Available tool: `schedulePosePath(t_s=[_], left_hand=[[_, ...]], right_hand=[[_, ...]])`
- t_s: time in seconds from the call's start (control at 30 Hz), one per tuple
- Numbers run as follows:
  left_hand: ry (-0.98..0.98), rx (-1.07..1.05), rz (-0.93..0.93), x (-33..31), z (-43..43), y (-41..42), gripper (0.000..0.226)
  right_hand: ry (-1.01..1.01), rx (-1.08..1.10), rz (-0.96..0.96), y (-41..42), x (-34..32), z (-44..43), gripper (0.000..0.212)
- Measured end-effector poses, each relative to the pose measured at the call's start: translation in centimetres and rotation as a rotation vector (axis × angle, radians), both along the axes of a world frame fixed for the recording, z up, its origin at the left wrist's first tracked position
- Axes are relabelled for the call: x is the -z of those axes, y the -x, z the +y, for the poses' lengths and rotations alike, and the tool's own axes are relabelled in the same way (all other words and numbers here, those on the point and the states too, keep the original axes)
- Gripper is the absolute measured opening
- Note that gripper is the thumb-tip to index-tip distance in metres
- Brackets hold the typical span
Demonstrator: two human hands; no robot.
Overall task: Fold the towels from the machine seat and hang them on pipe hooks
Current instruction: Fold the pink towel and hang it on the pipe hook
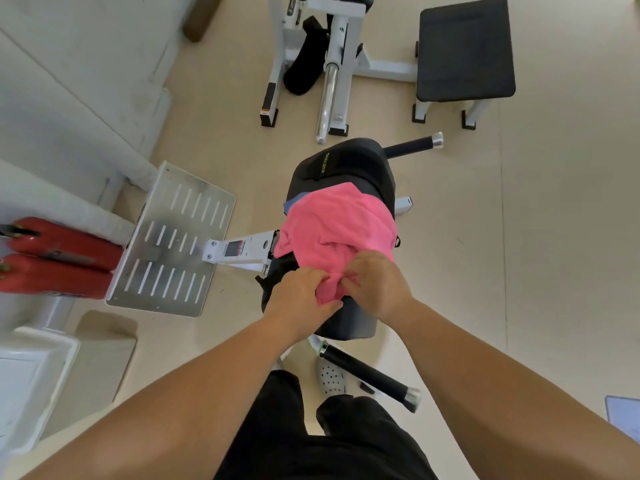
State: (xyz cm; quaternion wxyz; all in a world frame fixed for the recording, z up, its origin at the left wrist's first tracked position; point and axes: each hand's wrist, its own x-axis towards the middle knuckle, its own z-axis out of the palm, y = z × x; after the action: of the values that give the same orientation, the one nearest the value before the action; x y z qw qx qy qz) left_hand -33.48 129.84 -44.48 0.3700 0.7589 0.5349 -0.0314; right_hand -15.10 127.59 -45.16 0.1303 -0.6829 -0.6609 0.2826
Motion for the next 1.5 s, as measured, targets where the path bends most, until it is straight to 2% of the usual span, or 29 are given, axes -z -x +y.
schedulePosePath(t_s=[0.17, 0.27, 0.4, 0.47, 0.6, 0.67, 0.73, 0.9, 0.97, 1.1, 1.27, 1.33, 1.4, 1.5], left_hand=[[-0.125, -0.162, -0.166, -3.7, 0.2, -0.8, 0.021], [-0.154, -0.234, -0.243, -6.3, 0.8, -0.9, 0.021], [-0.252, -0.251, -0.382, -10.8, 1.0, -1.1, 0.026], [-0.287, -0.256, -0.44, -13.2, 0.8, -1.1, 0.034], [-0.315, -0.321, -0.503, -17.0, 0.7, -0.6, 0.03], [-0.306, -0.38, -0.531, -18.6, 0.6, 0.0, 0.024], [-0.28, -0.454, -0.549, -19.6, 0.7, 1.0, 0.02], [-0.141, -0.56, -0.498, -20.0, 0.3, 5.9, 0.026], [-0.121, -0.617, -0.405, -19.5, -0.4, 8.7, 0.025], [-0.172, -0.762, -0.369, -19.6, -2.8, 14.2, 0.01], [-0.387, -1.07, -0.45, -20.0, -5.3, 22.0, 0.035], [-0.418, -1.19, -0.433, -19.9, -6.0, 25.6, 0.039], [-0.353, -1.19, -0.309, -19.5, -7.0, 29.2, 0.05], [-0.183, -1.028, -0.154, -19.3, -8.9, 32.8, 0.03]], right_hand=[[0.002, 0.061, 0.152, 1.5, -3.9, -0.1, 0.019], [-0.118, 0.101, 0.196, 1.4, -6.2, -0.5, 0.023], [-0.167, 0.126, 0.121, 0.4, -9.4, -0.5, 0.009], [-0.171, 0.145, 0.077, -0.1, -10.6, -0.6, 0.015], [-0.169, 0.193, -0.004, -1.5, -12.4, -1.2, 0.015], [-0.125, 0.231, 0.016, -2.4, -12.8, -1.6, 0.016], [-0.086, 0.276, 0.116, -3.1, -13.1, -1.6, 0.018], [-0.09, 0.213, 0.428, -1.4, -16.4, -0.7, 0.019], [-0.09, 0.084, 0.416, 0.5, -18.0, -0.1, 0.01], [-0.082, -0.188, 0.213, 5.4, -20.0, 1.0, 0.028], [-0.114, -0.287, 0.26, 11.0, -20.7, 2.2, 0.011], [-0.077, -0.266, 0.323, 13.3, -20.4, 2.8, 0.02], [-0.04, -0.222, 0.462, 16.5, -20.5, 3.0, 0.02], [0.042, -0.276, 0.63, 23.0, -21.2, 2.4, 0.012]])
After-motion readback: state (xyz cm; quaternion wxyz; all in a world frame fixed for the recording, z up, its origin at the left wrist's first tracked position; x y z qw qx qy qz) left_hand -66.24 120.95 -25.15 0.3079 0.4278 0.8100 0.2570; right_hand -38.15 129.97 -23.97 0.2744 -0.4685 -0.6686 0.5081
